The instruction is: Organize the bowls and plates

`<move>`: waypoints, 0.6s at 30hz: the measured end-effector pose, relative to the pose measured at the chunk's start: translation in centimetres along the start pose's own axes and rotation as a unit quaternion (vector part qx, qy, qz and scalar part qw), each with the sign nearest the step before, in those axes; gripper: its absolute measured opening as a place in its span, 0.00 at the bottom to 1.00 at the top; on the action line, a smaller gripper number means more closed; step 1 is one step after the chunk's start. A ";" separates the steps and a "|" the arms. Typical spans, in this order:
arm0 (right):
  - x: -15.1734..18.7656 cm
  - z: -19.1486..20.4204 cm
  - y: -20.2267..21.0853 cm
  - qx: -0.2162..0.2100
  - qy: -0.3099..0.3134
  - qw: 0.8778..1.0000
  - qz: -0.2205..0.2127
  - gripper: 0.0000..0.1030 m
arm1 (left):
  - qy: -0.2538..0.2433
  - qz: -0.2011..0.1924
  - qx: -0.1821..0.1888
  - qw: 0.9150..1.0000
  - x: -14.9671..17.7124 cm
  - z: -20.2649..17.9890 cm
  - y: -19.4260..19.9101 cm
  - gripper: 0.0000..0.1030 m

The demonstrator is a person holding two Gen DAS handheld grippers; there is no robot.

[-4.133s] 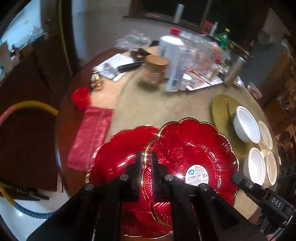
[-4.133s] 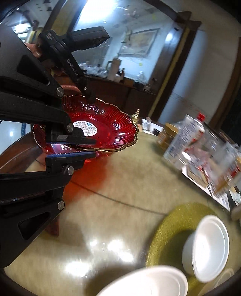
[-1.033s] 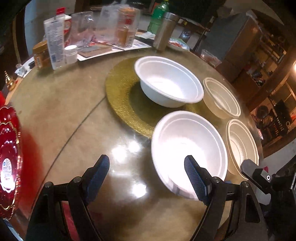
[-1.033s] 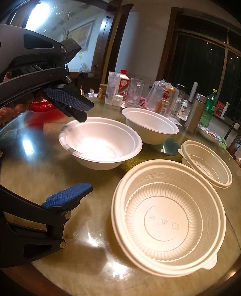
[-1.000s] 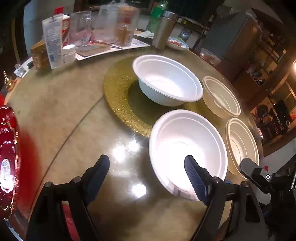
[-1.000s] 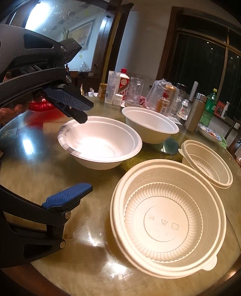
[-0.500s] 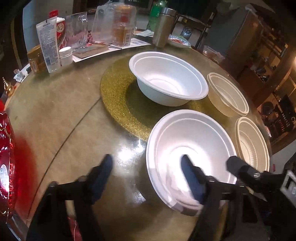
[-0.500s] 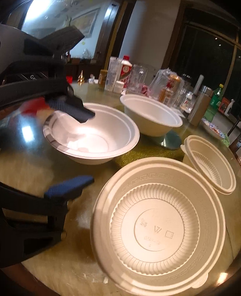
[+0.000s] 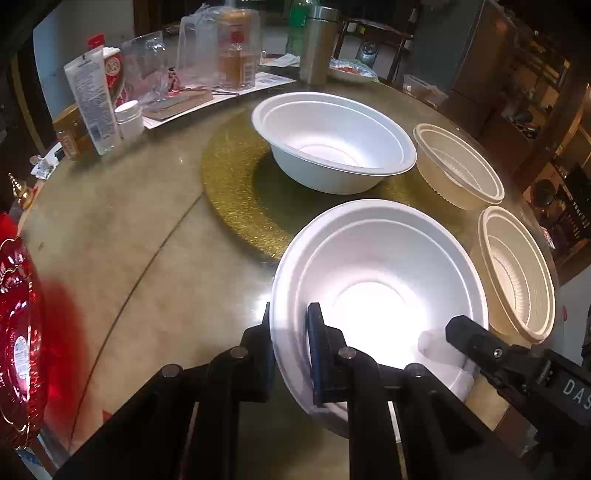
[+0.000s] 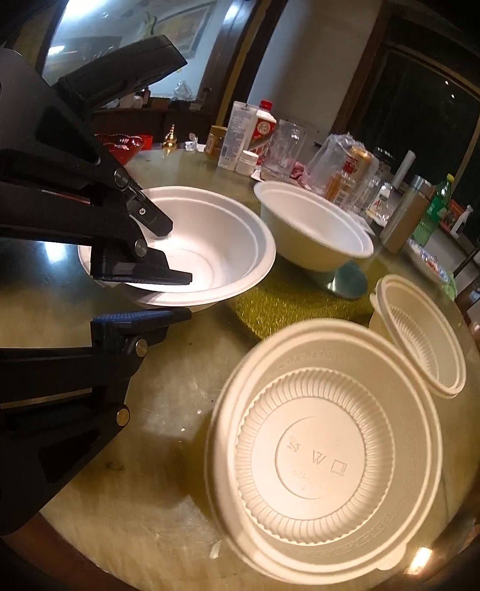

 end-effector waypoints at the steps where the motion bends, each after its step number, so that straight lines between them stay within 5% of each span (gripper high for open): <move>1: 0.2 0.2 0.1 0.000 0.004 1.000 -0.002 0.13 | -0.001 -0.003 -0.001 1.000 0.1 0.1 0.3 0.13; 18: 2.5 2.4 0.2 -0.011 0.025 1.000 0.010 0.11 | 0.009 -0.022 -0.007 1.000 1.8 2.1 3.3 0.13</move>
Point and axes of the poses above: each gripper's, at about its wrist camera, not at the fingertips, and y roughly against the way its jaws point, z to its left, x to its underside, the point moved 9 cm from there along -y, roughly the way its jaws point, and after that the axes turned 6 degrees about z, right-handed, at the moved point
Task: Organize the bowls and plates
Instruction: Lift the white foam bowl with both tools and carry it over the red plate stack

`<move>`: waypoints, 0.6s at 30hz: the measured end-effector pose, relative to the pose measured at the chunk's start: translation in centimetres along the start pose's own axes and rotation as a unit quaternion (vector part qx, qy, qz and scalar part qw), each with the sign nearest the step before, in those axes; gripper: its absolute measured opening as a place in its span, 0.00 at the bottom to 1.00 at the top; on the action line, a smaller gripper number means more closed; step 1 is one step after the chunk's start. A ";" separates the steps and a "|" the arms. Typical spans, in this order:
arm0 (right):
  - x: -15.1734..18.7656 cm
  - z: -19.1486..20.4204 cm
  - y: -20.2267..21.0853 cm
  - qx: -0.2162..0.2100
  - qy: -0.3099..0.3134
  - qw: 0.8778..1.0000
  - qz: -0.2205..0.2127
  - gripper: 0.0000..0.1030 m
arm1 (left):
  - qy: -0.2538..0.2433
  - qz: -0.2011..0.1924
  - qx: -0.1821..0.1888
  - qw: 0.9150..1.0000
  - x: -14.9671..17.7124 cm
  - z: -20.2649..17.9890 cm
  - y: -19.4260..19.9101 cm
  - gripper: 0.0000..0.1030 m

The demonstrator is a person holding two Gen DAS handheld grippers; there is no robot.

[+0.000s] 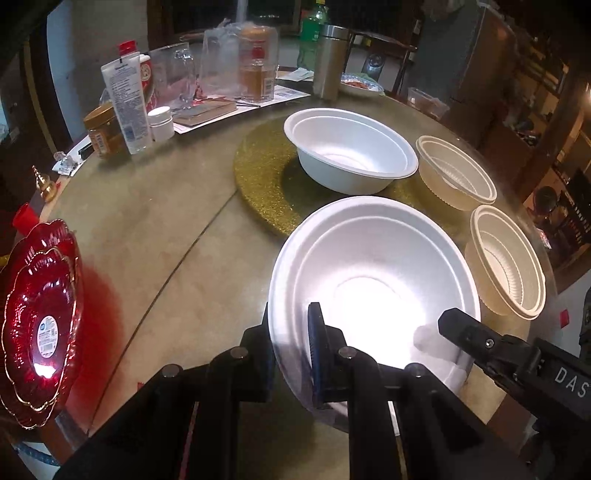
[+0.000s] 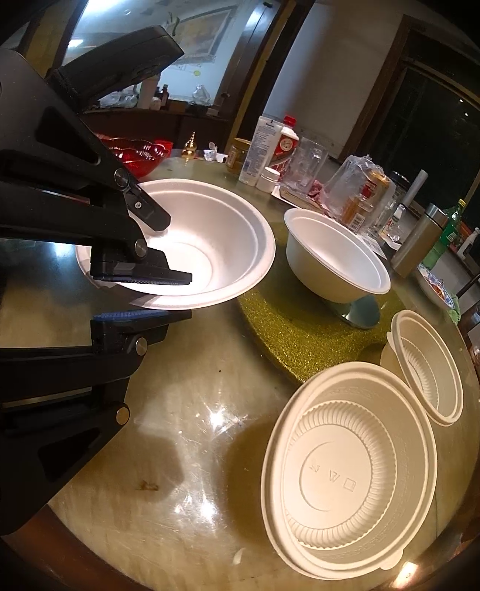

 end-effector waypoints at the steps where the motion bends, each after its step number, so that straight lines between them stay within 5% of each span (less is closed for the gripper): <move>1: 0.1 0.1 0.0 -0.001 0.002 1.000 0.000 0.10 | 0.001 -0.002 0.000 1.000 0.0 0.1 0.2 0.13; 18: 1.6 3.6 0.7 -0.013 0.037 0.999 0.001 0.07 | 0.022 -0.028 0.002 0.999 0.4 2.8 3.3 0.13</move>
Point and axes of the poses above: each gripper's, at about its wrist camera, not at the fingertips, and y roughly against the way its jaws point, z to its left, x to its underside, the point moved 9 cm from there along -y, roughly the way its jaws point, and after that the axes turned 6 degrees about z, right-handed, at the moved point
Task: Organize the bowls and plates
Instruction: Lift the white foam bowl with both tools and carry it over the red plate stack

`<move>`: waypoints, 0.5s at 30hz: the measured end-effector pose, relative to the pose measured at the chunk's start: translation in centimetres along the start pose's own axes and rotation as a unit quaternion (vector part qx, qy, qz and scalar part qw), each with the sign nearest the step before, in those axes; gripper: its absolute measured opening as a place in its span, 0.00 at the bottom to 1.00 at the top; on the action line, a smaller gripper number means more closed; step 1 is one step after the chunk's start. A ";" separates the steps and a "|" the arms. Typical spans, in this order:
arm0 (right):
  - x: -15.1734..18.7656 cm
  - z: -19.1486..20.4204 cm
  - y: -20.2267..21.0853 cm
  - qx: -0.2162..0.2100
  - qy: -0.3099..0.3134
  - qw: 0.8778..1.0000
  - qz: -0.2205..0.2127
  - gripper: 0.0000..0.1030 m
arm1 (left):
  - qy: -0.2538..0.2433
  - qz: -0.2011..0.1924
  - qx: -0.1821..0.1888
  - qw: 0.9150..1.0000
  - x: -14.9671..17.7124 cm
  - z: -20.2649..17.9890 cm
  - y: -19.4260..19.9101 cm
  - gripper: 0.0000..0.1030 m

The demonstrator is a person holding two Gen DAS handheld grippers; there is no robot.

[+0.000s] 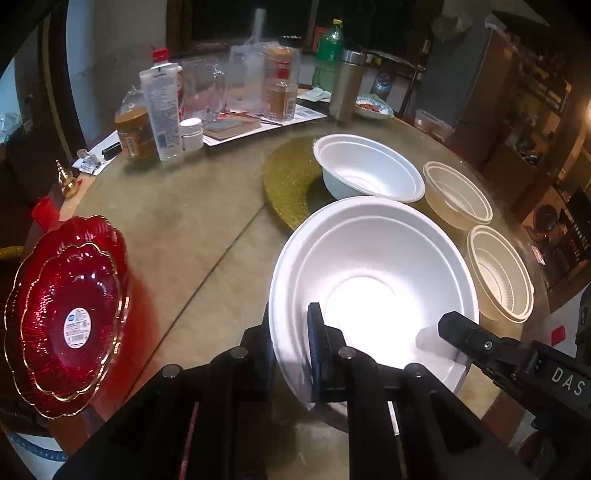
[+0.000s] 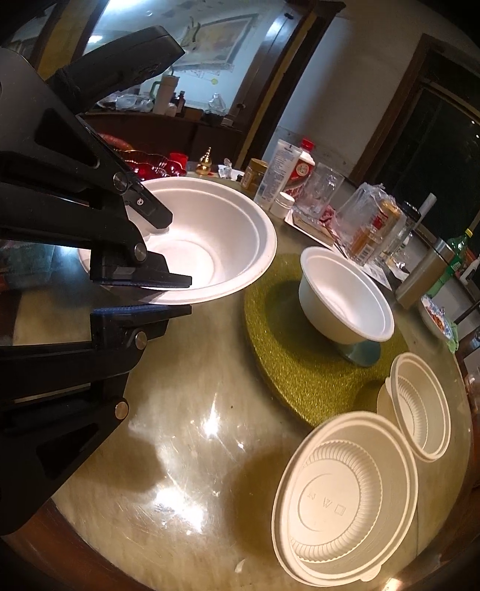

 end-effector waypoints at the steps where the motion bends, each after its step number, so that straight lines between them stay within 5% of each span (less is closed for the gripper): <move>1: 0.1 0.2 0.0 0.000 0.002 1.000 0.000 0.07 | 0.000 -0.001 0.000 1.000 0.0 0.2 0.1 0.13; 15: 1.4 5.7 -0.8 -0.016 0.051 0.999 0.008 0.07 | 0.027 -0.032 -0.012 0.999 -0.3 4.2 3.3 0.13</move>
Point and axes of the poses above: each gripper's, at about its wrist camera, not at the fingertips, and y roughly against the way its jaws point, z to its left, x to its underside, the point moved 9 cm from there along -y, roughly the way its jaws point, and after that the axes turned 6 degrees about z, right-handed, at the moved point
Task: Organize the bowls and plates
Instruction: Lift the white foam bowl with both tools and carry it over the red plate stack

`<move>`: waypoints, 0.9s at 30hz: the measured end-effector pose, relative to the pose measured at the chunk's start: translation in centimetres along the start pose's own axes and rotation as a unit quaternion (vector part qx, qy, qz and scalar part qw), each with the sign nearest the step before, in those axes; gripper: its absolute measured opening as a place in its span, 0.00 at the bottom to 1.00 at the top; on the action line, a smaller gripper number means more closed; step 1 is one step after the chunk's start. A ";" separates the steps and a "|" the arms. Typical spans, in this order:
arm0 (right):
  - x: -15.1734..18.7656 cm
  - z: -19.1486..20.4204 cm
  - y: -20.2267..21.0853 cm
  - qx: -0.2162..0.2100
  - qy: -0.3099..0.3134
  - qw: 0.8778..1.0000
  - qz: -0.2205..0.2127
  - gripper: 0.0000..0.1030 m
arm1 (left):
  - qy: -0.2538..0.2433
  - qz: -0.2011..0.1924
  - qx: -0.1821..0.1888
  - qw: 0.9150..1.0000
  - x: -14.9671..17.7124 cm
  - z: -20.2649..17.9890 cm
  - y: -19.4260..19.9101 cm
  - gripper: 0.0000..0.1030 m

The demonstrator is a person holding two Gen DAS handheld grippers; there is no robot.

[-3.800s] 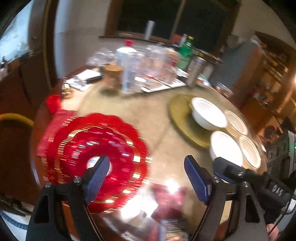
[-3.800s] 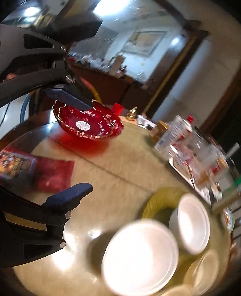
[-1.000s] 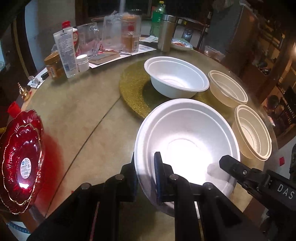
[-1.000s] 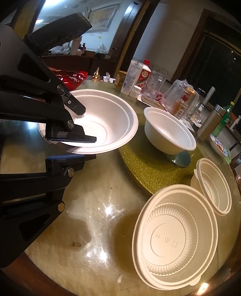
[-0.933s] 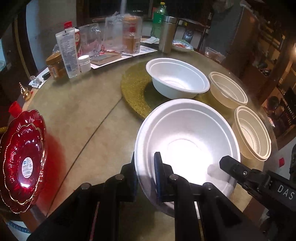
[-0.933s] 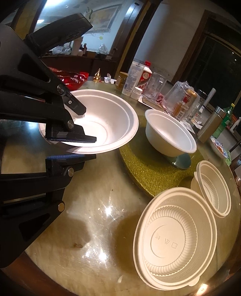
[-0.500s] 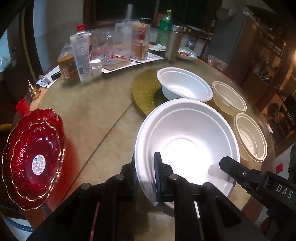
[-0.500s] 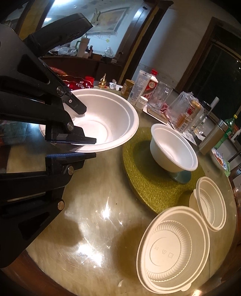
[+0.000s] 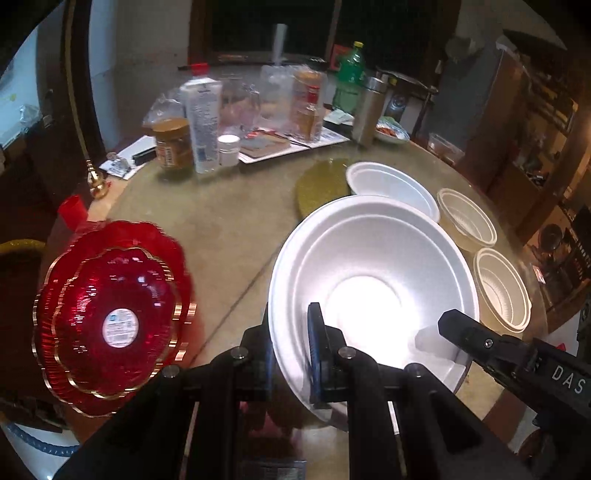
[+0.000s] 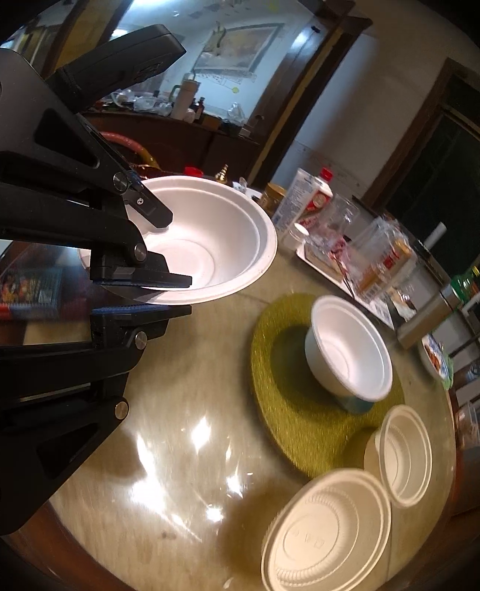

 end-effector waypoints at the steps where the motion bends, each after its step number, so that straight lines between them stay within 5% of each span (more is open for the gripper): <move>1: 0.1 0.5 -0.3 -0.002 0.005 1.000 0.002 0.07 | 0.004 -0.004 -0.003 1.000 -0.1 0.6 0.4 0.13; 27: 4.2 12.2 -9.9 -0.030 0.100 0.991 0.086 0.07 | 0.114 -0.028 -0.080 0.990 0.5 15.0 3.3 0.13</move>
Point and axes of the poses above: each gripper's, at about its wrist camera, not at the fingertips, and y roughly against the way its jaws point, z to its left, x to its underside, the point moved 9 cm from there along -y, roughly the way its jaws point, and after that the axes turned 6 degrees about z, right-handed, at the moved point
